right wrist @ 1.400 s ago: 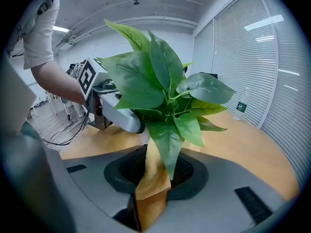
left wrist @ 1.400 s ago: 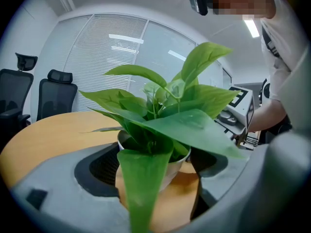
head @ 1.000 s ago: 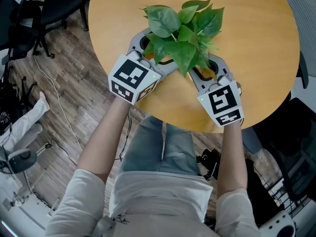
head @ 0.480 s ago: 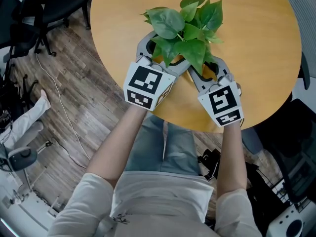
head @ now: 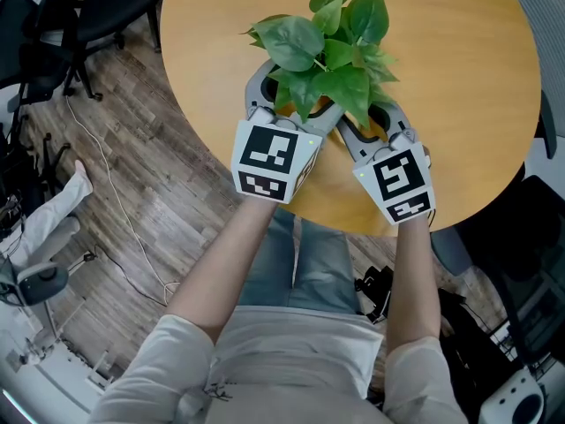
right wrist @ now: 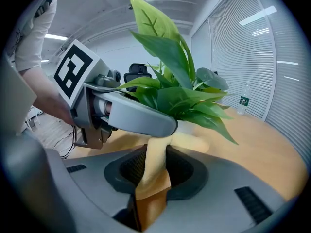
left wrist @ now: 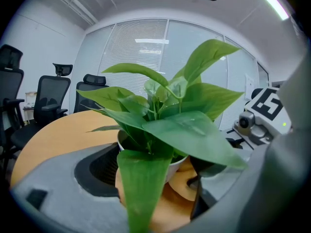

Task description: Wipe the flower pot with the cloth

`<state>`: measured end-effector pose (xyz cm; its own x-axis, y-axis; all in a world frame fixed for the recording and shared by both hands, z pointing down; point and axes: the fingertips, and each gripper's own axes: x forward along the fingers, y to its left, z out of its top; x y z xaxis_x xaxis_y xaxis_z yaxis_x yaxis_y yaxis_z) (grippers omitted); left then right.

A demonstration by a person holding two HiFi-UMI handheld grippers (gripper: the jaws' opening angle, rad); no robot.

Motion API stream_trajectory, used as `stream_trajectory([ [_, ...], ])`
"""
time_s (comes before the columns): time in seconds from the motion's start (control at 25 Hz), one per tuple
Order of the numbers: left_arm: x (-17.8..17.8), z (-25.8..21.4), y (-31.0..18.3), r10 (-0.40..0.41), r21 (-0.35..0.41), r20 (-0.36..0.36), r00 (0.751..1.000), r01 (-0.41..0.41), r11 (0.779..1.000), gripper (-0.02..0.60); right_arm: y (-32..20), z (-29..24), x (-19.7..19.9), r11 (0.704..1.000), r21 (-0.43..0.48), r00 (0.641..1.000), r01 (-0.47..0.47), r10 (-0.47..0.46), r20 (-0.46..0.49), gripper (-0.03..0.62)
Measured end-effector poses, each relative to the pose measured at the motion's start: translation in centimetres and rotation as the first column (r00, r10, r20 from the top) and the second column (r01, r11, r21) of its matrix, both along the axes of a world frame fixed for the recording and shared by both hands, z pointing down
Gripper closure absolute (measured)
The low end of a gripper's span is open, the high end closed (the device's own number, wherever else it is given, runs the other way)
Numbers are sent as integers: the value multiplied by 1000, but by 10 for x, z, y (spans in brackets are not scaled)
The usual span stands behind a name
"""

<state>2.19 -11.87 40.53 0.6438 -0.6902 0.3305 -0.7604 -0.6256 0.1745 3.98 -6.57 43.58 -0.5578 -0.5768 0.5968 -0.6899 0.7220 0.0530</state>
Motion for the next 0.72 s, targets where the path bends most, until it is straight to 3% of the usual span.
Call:
stream_trajectory([
  [0.36, -7, -4, 4, 39, 15, -11, 999, -38, 999, 115, -1, -7, 23, 996, -20, 992, -92, 93, 83, 499],
  [0.72, -17, 1, 27, 90, -24, 38, 995, -90, 996, 118, 18, -16, 49, 982, -84, 975, -167, 177, 134, 499],
])
